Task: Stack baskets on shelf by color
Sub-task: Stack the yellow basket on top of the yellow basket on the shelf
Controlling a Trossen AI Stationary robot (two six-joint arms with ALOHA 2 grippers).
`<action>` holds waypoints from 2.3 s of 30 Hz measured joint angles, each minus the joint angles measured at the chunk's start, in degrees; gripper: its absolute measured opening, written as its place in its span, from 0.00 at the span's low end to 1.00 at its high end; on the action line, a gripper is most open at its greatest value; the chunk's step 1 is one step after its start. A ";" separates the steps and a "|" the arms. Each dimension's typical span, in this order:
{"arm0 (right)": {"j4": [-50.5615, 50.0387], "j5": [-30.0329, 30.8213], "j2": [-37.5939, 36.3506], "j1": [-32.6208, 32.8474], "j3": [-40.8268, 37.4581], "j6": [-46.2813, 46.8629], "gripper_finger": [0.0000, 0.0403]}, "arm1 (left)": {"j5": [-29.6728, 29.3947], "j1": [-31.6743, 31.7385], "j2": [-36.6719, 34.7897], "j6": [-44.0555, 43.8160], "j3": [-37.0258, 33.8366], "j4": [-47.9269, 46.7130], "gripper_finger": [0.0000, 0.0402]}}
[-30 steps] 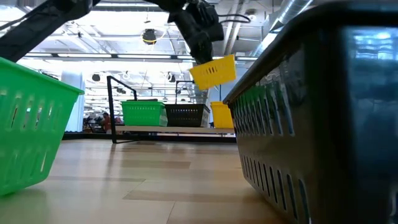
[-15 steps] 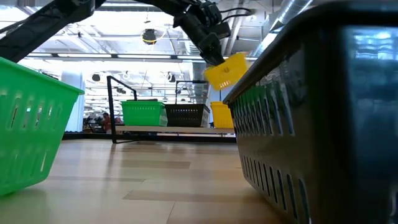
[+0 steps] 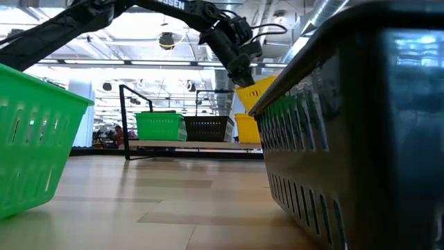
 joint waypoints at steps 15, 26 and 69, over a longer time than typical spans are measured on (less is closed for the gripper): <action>-0.02 -0.02 0.00 0.00 0.00 0.11 0.00 | -2.86 2.69 0.00 2.67 0.00 -0.60 0.00; -0.02 -0.02 0.00 0.00 0.00 -0.02 0.00 | 0.47 3.08 0.00 3.35 0.00 -0.88 0.00; 0.04 0.44 1.86 0.00 0.00 1.05 0.00 | 0.80 1.25 0.07 4.84 -4.96 0.37 0.06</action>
